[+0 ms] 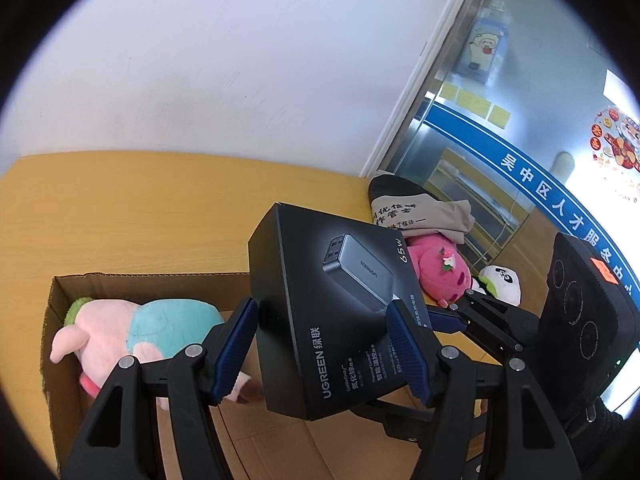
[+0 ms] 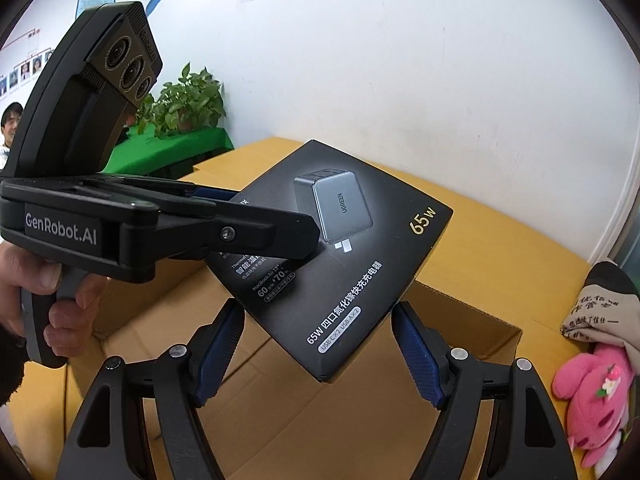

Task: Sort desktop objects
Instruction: 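Lift the charger box and carry it toward the cardboard box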

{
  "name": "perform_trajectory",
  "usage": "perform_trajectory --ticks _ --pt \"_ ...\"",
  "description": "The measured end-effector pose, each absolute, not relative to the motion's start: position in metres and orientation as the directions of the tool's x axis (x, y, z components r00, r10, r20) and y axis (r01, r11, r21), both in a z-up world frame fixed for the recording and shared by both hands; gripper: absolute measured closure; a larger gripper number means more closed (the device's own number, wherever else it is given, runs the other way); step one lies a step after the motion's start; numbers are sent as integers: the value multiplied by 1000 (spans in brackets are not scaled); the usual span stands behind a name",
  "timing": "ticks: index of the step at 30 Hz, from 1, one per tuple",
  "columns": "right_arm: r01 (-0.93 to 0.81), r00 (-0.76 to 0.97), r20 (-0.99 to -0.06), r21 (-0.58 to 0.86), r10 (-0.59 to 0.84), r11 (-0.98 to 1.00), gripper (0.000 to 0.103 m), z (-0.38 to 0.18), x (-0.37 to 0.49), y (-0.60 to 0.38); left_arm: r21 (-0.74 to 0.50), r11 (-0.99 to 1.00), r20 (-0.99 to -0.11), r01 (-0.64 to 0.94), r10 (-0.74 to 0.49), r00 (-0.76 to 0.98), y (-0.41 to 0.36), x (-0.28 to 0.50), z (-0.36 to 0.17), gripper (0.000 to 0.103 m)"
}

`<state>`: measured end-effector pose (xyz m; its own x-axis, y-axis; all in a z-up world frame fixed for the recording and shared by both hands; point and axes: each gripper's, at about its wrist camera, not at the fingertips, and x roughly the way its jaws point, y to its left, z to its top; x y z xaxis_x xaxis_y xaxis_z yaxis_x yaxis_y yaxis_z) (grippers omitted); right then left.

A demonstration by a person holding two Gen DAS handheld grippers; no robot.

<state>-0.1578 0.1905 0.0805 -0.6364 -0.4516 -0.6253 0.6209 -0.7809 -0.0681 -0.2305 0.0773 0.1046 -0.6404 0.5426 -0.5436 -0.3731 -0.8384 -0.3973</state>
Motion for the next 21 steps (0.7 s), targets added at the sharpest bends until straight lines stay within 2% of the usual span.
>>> perform_trajectory --ticks 14,17,21 --pt "612 -522 -724 50 -451 -789 22 24 -220 218 -435 -850 -645 -296 524 -557 101 -281 42 38" --pt "599 -492 -757 63 -430 -798 22 9 -230 227 -425 -860 -675 -283 510 -534 113 -290 28 38" --pt "568 -436 -795 120 -421 -814 22 -11 -247 239 -348 -896 -720 -275 443 -534 130 -301 16 38"
